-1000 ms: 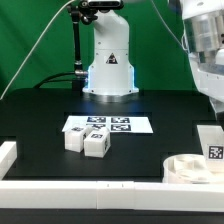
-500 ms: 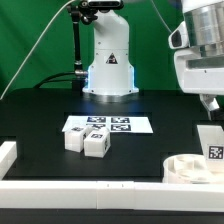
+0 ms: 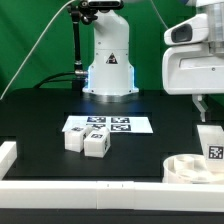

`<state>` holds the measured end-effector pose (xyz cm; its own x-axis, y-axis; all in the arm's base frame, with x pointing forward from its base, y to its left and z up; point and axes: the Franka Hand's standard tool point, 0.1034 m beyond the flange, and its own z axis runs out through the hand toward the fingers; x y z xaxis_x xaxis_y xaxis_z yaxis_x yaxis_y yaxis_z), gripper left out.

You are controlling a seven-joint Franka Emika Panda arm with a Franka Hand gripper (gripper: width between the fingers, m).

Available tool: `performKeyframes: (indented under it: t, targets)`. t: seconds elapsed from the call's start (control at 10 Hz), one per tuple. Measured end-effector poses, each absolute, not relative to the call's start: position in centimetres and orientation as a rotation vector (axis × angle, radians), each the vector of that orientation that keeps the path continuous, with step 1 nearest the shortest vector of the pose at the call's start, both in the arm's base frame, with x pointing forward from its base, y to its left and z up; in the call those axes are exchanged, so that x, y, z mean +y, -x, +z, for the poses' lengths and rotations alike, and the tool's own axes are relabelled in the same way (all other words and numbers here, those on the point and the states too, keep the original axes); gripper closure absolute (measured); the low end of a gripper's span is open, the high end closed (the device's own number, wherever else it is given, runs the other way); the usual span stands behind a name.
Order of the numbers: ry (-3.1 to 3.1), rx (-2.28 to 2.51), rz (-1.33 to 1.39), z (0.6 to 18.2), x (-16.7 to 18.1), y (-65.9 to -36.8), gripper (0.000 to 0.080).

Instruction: Assemble stool

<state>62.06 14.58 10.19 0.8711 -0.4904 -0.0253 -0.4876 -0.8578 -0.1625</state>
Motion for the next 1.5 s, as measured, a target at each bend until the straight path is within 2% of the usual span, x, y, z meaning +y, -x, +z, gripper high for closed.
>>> performKeyframes:
  t: [0.4,0.9,1.4,1.5]
  targets:
    - [2.967,0.315,-0.067,10.2,14.3,-62.2,0.0151]
    - [2.992,-0.582,-0.138,10.3,14.0,-62.6,0.0151]
    - [2.891,-1.043,-0.155,10.1,13.4,-62.8,0.0151]
    - [2.825,-1.263,-0.152,9.8,13.2,-62.9,0.0151]
